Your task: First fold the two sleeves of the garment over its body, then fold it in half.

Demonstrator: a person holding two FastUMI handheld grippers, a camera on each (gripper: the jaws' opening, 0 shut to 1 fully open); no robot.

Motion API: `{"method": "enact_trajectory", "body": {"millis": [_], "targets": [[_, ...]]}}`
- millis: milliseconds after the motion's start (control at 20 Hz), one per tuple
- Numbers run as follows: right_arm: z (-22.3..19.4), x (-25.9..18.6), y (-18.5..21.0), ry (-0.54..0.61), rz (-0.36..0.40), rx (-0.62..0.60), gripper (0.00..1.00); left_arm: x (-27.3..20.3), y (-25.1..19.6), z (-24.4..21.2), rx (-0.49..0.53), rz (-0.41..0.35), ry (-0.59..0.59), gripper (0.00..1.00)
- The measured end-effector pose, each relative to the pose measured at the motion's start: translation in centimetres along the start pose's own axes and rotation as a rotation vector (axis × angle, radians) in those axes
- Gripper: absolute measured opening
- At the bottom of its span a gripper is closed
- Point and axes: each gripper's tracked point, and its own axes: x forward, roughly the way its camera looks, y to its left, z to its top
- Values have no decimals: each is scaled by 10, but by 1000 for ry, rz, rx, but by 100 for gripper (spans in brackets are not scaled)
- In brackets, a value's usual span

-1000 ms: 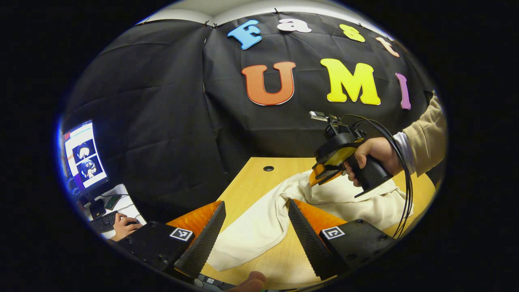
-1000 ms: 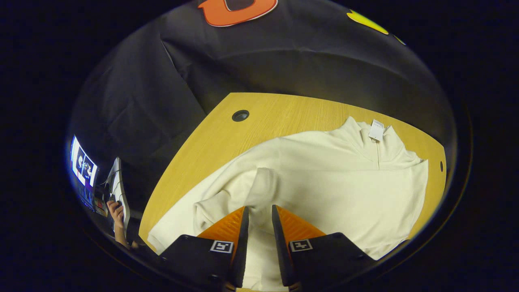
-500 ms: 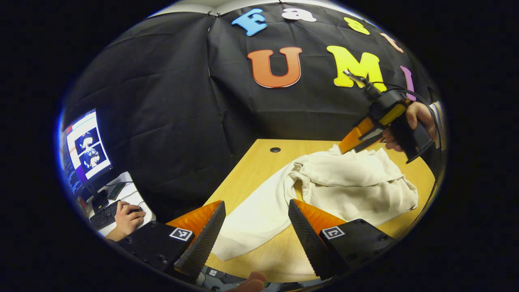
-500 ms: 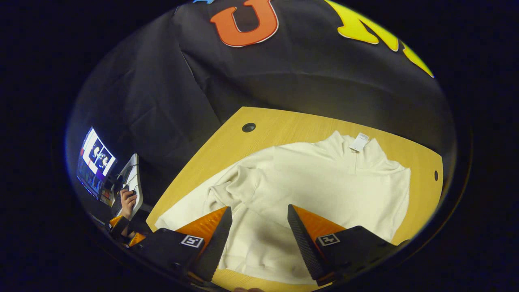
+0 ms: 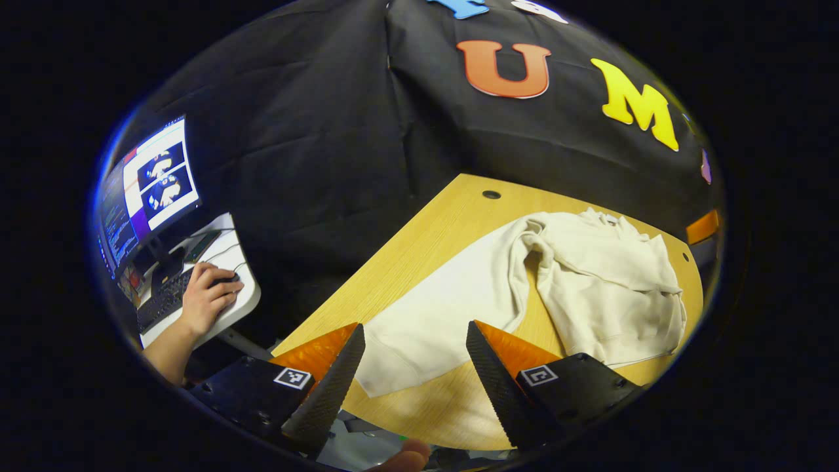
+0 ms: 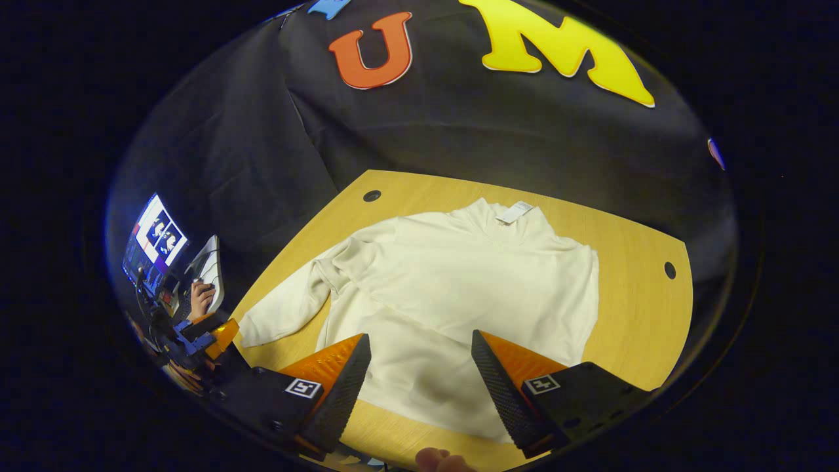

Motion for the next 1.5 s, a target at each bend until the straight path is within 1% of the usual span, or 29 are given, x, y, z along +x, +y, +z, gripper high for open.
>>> {"method": "enact_trajectory", "body": {"millis": [100,200,250,300,350,400,500,550,650,700,800,850,900,950,1000,1050,1150,1200,1250,1300,1350,1400,1450,1500], "targets": [[-12,-9,-14,-6,-24,5,92,10,15,-12,-62,40,56,100],[-26,-18,-22,0,-29,8,93,17,25,-21,-129,76,112,99],[-35,-23,-25,3,-28,18,93,20,31,-26,-157,98,144,99],[-44,-26,-26,11,-21,30,95,22,35,-29,-187,115,175,99],[-54,-28,-27,23,-18,45,93,25,40,-34,-220,136,206,99],[-62,-29,-29,32,-15,57,96,28,43,-39,-255,147,239,99],[-75,-28,-35,44,-18,72,96,34,47,-44,-327,157,292,99],[-80,-29,-37,46,-16,80,93,37,46,-46,-357,153,310,99],[-88,-31,-39,55,-19,99,93,41,48,-49,-388,164,342,99],[-92,-33,-40,63,-15,107,96,42,47,-53,-399,169,362,99],[-99,-35,-40,74,-18,94,95,46,46,-62,-422,165,403,98],[-100,-35,-43,73,-25,85,92,48,45,-65,-448,158,415,96],[-100,-37,-43,74,-22,83,96,50,41,-67,-482,145,426,95],[-102,-39,-41,76,-23,83,95,51,39,-67,-514,136,440,95],[-104,-39,-40,82,-22,84,92,51,39,-69,-533,130,458,94],[-109,-39,-38,91,-25,95,92,53,41,-68,-526,128,471,93],[-114,-43,-29,97,-3,113,92,53,45,-68,-495,124,507,86],[-118,-45,-26,97,4,106,96,52,47,-71,-478,130,525,83],[-121,-46,-25,92,5,92,95,51,49,-73,-475,142,534,82],[-121,-48,-24,75,15,81,96,51,50,-74,-478,151,539,74],[-119,-51,-21,51,33,82,96,52,50,-75,-470,152,545,71],[-117,-55,-19,26,54,97,93,51,51,-76,-448,151,559,65],[-117,-57,-18,8,67,119,96,52,52,-75,-439,149,560,69],[-120,-58,-22,4,70,141,93,52,51,-75,-441,145,563,58]]}}
